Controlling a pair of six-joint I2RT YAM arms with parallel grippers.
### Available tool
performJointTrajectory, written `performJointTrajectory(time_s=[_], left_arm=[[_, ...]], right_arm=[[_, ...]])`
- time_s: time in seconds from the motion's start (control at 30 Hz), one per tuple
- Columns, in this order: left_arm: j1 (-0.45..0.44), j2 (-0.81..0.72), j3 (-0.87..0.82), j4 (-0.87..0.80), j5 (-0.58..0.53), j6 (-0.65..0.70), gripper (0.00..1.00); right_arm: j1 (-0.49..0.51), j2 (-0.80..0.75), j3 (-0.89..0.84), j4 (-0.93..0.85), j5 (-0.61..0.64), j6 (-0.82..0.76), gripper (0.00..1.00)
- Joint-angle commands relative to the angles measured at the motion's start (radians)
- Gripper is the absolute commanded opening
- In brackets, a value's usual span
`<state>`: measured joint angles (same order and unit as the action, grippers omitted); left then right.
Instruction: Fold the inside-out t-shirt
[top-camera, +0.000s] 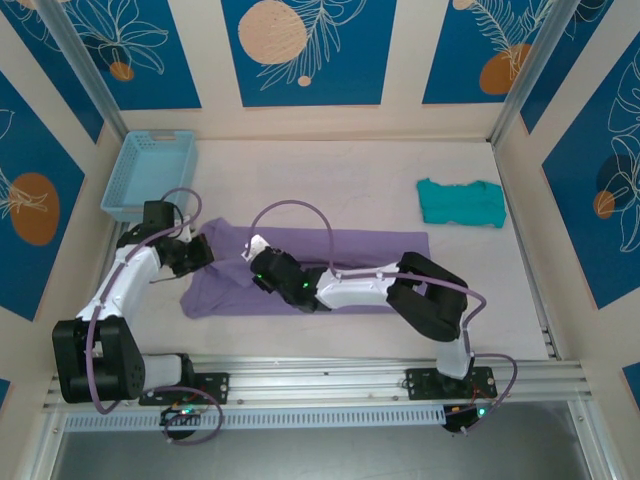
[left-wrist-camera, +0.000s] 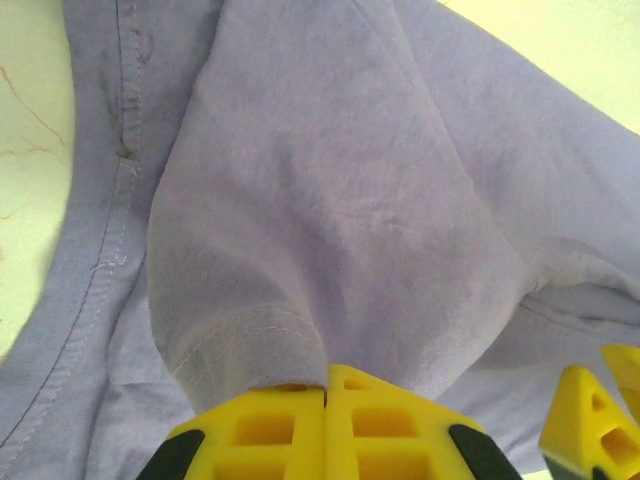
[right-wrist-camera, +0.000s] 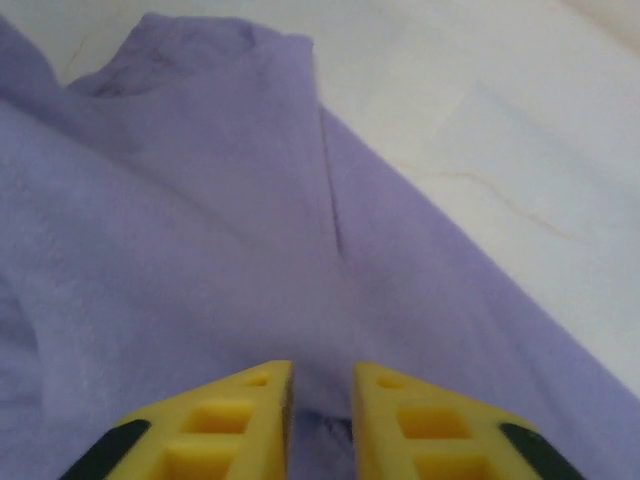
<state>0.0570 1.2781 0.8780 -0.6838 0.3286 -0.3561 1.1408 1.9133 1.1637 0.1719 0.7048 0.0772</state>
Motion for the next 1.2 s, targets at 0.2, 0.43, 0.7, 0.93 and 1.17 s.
performJointTrajectory(time_s=[0.2,0.43,0.7,0.93,1.17], left_arm=[[0.009,-0.014,0.006,-0.02,-0.004,0.014,0.0],[0.009,-0.013,-0.001,-0.01,0.003,0.013,0.0],[0.009,-0.013,-0.011,-0.003,0.003,0.016,0.0],[0.008,-0.012,-0.007,-0.003,-0.006,0.019,0.0],[0.009,-0.011,-0.008,0.001,-0.003,0.018,0.0]], right_arm=[[0.054,0.023,-0.027,0.083,-0.247,-0.026,0.47],[0.04,0.13,0.074,0.055,-0.217,-0.036,0.48],[0.008,0.171,0.127,0.007,-0.213,-0.024,0.28],[-0.002,0.095,0.087,0.004,-0.236,-0.016,0.0],[-0.007,0.062,0.069,-0.01,-0.34,-0.011,0.09]])
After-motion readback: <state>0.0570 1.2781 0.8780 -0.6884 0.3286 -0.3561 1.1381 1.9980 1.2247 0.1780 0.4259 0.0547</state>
